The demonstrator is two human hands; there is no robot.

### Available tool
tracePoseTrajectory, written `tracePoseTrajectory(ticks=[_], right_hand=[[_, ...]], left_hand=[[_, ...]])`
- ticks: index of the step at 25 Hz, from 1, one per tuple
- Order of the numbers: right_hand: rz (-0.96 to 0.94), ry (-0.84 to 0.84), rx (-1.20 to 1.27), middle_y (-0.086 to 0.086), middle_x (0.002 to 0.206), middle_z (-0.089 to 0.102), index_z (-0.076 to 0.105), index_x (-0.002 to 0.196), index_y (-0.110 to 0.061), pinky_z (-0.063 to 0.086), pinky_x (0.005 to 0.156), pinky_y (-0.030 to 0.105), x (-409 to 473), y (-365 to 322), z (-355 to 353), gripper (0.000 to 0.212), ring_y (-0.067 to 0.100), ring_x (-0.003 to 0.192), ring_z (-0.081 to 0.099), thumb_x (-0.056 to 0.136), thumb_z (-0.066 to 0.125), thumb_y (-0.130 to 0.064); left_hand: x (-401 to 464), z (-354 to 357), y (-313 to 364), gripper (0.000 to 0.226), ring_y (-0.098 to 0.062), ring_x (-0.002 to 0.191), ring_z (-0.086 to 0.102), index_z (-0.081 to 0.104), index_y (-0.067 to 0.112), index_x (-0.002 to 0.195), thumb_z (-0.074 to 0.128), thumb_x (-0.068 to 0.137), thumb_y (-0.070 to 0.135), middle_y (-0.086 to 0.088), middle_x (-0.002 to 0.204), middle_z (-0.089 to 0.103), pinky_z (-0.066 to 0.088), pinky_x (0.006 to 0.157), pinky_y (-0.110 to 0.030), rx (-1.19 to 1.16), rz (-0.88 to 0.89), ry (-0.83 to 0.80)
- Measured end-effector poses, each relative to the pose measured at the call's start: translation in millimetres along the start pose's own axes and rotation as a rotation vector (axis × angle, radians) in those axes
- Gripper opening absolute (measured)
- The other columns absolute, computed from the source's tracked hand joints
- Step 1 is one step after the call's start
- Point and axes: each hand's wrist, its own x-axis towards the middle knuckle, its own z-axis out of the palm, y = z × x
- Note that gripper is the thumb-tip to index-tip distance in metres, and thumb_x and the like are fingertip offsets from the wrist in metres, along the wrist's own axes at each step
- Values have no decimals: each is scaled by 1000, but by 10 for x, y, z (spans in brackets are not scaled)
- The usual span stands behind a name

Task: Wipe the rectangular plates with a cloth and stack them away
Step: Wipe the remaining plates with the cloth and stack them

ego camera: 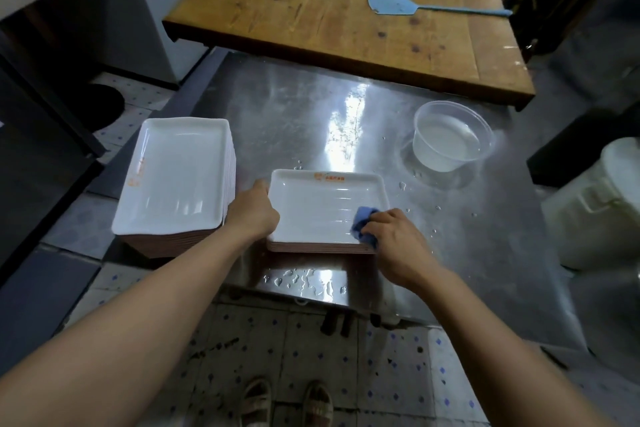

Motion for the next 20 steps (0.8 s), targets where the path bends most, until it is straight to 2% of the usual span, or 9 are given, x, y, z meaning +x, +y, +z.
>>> tracePoseTrajectory(ticks=[3,5,8,11,13,14,16,18,20], right_hand=[[-30,-1,183,4,117,60,66,108,-11,40,92,39,31,-230,69,27,27,109,49,91,45,-7],[-128,-16,223,6,115,59,64,106,-9,39,92,40,150,-445,170,26,29,109,49,91,44,-5],[-182,-30,236,6,124,54,64,113,-11,41,93,38,303,-530,274,30,28,114,47,88,50,-3],[54,53,299,9,129,49,64,112,-12,43,94,37,382,-293,233,33,33,115,45,83,52,-1],[179,103,262,9,134,46,63,111,-10,39,95,29,447,-178,211,30,36,116,43,83,52,-3],[161,102,190,7,137,44,62,114,-9,34,94,25,505,-195,211,31,35,118,42,85,52,-5],[47,95,155,4,138,47,60,119,-9,29,94,26,676,-338,216,33,34,118,42,87,52,-7],[-25,83,213,5,136,50,56,124,-10,32,97,31,859,-548,192,36,33,118,41,88,51,-6],[-51,69,295,9,129,55,53,126,-10,39,90,35,980,-723,160,39,33,115,43,88,51,-6]], left_hand=[[-12,3,-26,31,-33,96,56,48,14,108,47,79,4,-12,106,60,40,72,-31,-72,-13,11],[-9,23,-53,29,-32,95,55,49,16,107,46,81,4,-11,106,60,41,71,-30,-137,-26,11],[-8,50,-78,31,-31,97,55,52,17,111,46,82,5,-11,111,61,37,68,-27,-214,-14,15],[18,65,-102,32,-28,95,53,52,18,112,45,83,4,-8,114,60,33,68,-27,-229,-4,20],[33,81,-117,32,-25,88,49,52,19,111,45,84,5,-7,113,59,33,68,-27,-252,-19,19],[37,88,-120,32,-24,85,47,52,20,110,45,84,5,-7,112,59,33,68,-27,-269,-30,22],[39,114,-121,33,-24,86,48,54,22,108,44,83,4,-6,112,59,34,69,-27,-308,-52,38],[41,141,-120,36,-27,95,54,56,22,109,44,82,3,-6,115,60,38,72,-27,-337,-65,55],[40,145,-118,39,-30,102,56,57,22,113,44,81,2,-7,117,60,44,78,-30,-356,-74,62]])
